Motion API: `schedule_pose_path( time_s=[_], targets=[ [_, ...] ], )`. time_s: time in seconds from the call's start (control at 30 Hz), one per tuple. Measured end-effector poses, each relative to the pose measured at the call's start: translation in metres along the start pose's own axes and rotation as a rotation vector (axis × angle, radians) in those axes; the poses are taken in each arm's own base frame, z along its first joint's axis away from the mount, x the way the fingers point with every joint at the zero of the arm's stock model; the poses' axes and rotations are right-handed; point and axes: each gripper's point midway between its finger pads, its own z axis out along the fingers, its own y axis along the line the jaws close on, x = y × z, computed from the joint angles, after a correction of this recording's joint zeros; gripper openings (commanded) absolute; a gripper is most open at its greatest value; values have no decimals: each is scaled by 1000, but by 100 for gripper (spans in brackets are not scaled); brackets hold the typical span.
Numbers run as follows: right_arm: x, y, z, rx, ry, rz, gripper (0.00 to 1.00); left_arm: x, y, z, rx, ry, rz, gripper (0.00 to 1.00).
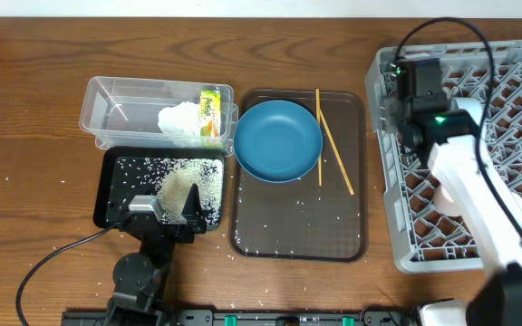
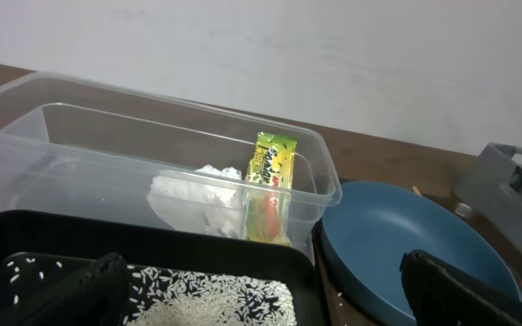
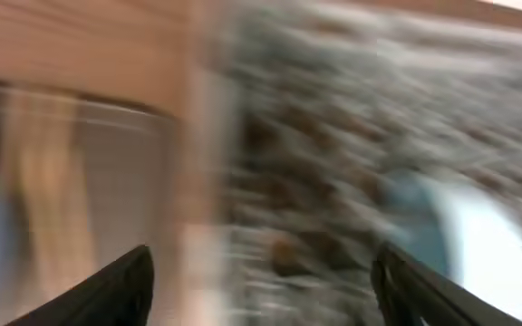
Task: Sort waste into correct bins and load items into the dishwasher rack
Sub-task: 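Reach the right gripper to the blue plate edge and grip it, then lift the blue plate and stand it upright in the rack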
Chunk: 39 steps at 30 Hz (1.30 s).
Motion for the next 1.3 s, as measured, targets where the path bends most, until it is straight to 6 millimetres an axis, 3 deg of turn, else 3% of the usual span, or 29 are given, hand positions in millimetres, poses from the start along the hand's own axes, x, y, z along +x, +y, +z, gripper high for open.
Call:
schedule_pose_path(
  time_s=[0.07, 0.17, 0.23, 0.37, 0.53, 0.63, 0.7, 0.77, 0.97, 1.07, 1.17, 1.3],
  targets=[
    [-2, 43, -15, -188, -5, 30, 73, 0, 0, 0, 0, 0, 0, 98],
    [15, 89, -21, -342, 78, 87, 74, 0, 0, 0, 0, 0, 0, 98],
    [31, 112, -16, -393, 151, 133, 78, 0, 0, 0, 0, 0, 0, 98],
    [75, 143, 15, -398, 337, 235, 76, 0, 0, 0, 0, 0, 0, 98],
    [110, 152, 59, -332, 456, 341, 57, 0, 0, 0, 0, 0, 0, 98],
    [119, 156, 72, -319, 484, 382, 45, 0, 0, 0, 0, 0, 0, 98],
    [124, 157, 76, -309, 503, 403, 13, 0, 0, 0, 0, 0, 0, 98],
    [130, 158, 80, -296, 525, 432, 1, 0, 0, 0, 0, 0, 0, 98],
    [128, 157, 76, -292, 532, 464, 1, 0, 0, 0, 0, 0, 0, 98],
    [122, 147, 70, -283, 516, 465, 1, 0, 0, 0, 0, 0, 0, 98],
    [98, 132, 52, -302, 434, 451, 1, 0, 0, 0, 0, 0, 0, 98],
    [56, 106, 7, -307, 265, 392, 1, 0, 0, 0, 0, 0, 0, 98]
  ],
)
